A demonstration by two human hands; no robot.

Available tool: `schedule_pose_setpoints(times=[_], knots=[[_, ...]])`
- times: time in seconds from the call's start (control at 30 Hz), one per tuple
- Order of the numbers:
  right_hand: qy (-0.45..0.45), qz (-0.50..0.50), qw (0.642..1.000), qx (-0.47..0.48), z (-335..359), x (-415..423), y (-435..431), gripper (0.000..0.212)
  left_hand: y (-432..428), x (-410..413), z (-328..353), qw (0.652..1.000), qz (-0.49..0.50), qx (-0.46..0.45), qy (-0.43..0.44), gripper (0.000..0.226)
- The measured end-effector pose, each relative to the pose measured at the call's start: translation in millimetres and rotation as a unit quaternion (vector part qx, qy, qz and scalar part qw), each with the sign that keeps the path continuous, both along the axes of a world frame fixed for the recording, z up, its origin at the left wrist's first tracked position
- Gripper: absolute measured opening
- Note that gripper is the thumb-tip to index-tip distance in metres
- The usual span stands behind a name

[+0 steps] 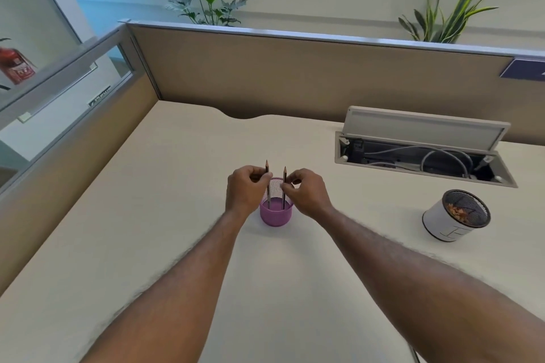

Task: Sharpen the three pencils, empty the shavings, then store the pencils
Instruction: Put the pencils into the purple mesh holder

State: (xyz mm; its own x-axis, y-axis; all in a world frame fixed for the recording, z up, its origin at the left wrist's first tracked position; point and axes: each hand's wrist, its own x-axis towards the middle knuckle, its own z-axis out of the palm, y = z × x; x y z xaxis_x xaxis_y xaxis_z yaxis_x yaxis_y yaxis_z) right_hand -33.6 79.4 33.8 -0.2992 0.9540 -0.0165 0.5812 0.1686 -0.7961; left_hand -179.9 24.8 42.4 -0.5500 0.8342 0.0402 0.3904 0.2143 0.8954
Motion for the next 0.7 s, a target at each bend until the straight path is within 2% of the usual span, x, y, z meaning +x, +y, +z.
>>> schedule_pose_setpoints(times=[0.37, 0.57, 0.7], knots=[[-0.014, 0.011, 1.000, -0.013, -8, -2, 4, 0.017, 4, -2, -8, 0.996, -0.011, -0.035, 0.078, 0.010], [-0.001, 0.018, 1.000, 0.008, -6, 4, 3, 0.033, 2, -3, -10, 0.997, -0.017, -0.044, 0.067, 0.011], [0.014, 0.011, 1.000, 0.022, 0, 17, -2, 0.031, -6, -6, -11, 0.998, -0.006, -0.036, 0.058, 0.018]])
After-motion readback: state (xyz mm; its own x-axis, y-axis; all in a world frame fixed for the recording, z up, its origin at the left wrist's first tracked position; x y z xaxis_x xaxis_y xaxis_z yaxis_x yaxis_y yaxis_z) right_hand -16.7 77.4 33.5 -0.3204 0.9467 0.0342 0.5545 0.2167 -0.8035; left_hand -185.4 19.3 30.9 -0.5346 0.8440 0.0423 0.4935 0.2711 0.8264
